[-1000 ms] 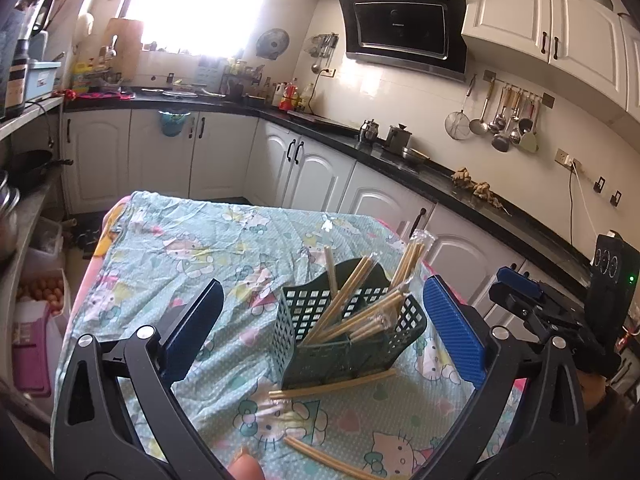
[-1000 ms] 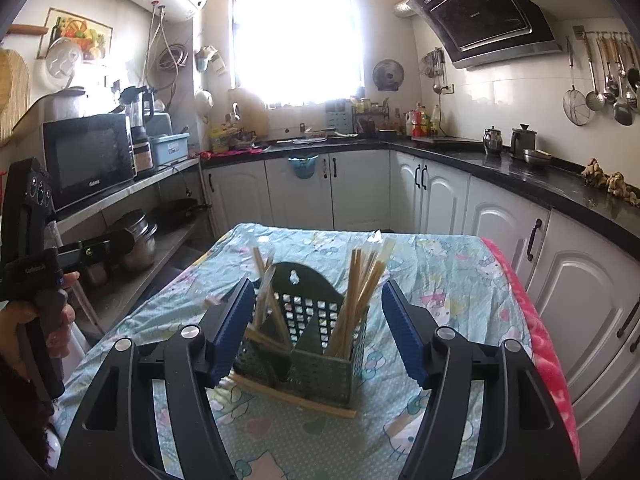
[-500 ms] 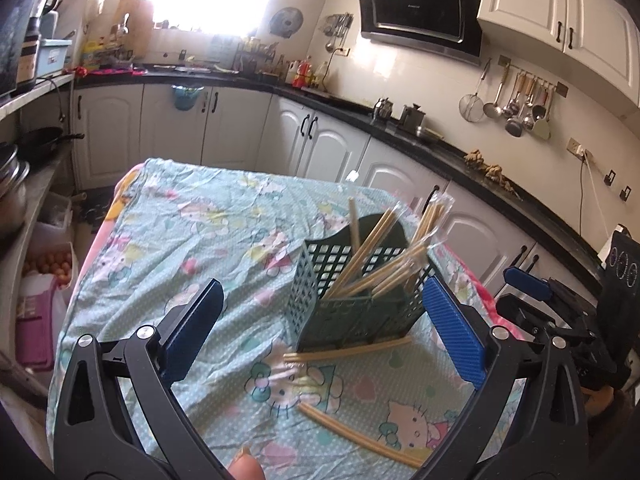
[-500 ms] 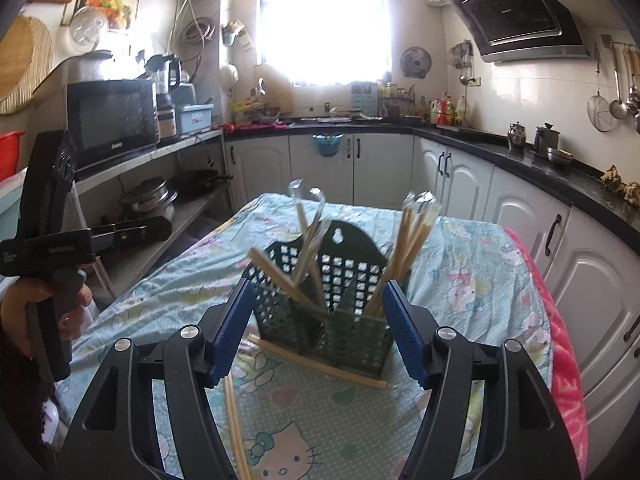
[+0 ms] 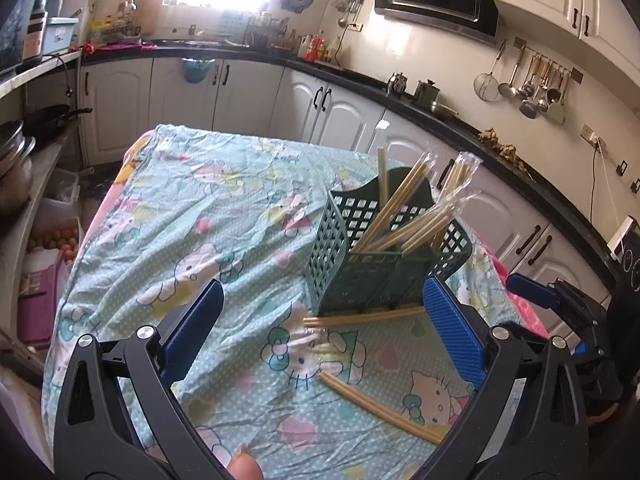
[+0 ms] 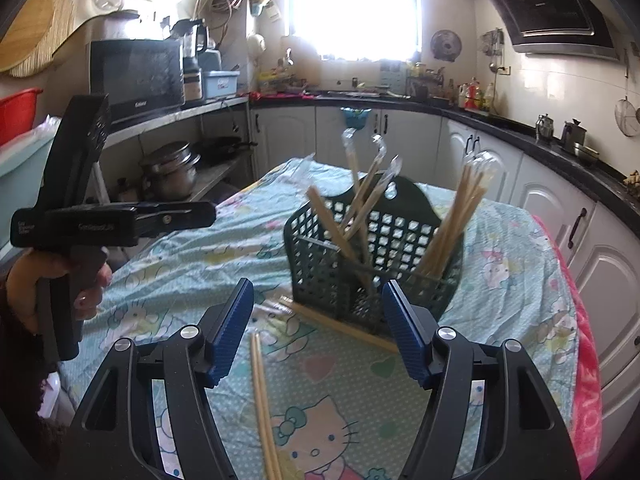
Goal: Organize utensils
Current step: 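Lower both open tools onto the loose chopsticks beside the basket, then close the left tool on a chopstick while the right tool grasps a chopstick pair, then raise the left tool's chopstick over the basket while the right tool carries its own, then open the left tool into the basket while the right tool releases its chopsticks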
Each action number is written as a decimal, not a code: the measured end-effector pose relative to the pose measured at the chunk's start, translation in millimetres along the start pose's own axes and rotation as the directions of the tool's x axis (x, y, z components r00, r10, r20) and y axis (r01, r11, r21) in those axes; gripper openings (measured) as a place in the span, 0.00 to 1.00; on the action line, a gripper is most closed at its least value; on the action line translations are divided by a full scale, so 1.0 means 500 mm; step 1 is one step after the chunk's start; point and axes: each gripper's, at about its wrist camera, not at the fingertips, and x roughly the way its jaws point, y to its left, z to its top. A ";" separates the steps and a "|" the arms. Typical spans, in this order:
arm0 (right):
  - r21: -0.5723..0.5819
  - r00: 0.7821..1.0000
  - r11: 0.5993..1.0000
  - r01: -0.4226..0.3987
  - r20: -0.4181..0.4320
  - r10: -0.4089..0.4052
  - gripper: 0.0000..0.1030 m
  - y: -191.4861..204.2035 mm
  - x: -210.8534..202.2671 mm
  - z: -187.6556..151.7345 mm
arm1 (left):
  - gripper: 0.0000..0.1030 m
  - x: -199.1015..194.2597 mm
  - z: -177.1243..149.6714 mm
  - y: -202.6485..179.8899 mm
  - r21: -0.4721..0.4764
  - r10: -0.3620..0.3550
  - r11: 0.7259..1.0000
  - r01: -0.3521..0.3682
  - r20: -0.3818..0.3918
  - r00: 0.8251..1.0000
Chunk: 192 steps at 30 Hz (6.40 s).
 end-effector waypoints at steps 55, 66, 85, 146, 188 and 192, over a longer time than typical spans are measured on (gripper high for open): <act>-0.052 0.928 0.991 -0.125 -0.360 0.099 0.36 0.116 0.301 -0.107 | 0.12 0.290 -0.066 0.108 -0.268 -0.195 0.958 0.098 -0.363 0.911; -0.044 0.931 0.991 -0.128 -0.350 0.105 0.11 0.104 0.284 -0.106 | 0.01 0.297 -0.066 0.114 -0.266 -0.207 0.958 0.111 -0.367 0.907; 0.018 0.979 0.993 -0.119 -0.162 0.120 0.11 0.047 0.089 -0.028 | 0.00 0.109 0.024 0.046 -0.163 -0.278 0.954 0.250 -0.178 0.944; 0.064 0.925 0.996 0.065 0.370 -0.085 0.10 -0.171 -0.193 0.305 | 0.00 -0.057 0.340 -0.296 0.183 -0.442 0.889 0.420 0.103 0.891; 0.176 0.968 0.976 0.130 0.191 -0.163 0.31 -0.220 -0.018 0.196 | 0.07 0.116 0.255 -0.244 0.085 -0.399 0.914 0.398 0.000 0.917; 0.179 0.967 0.974 0.136 0.188 -0.170 0.33 -0.220 -0.031 0.193 | 0.11 0.104 0.250 -0.235 0.085 -0.381 0.921 0.380 0.004 0.924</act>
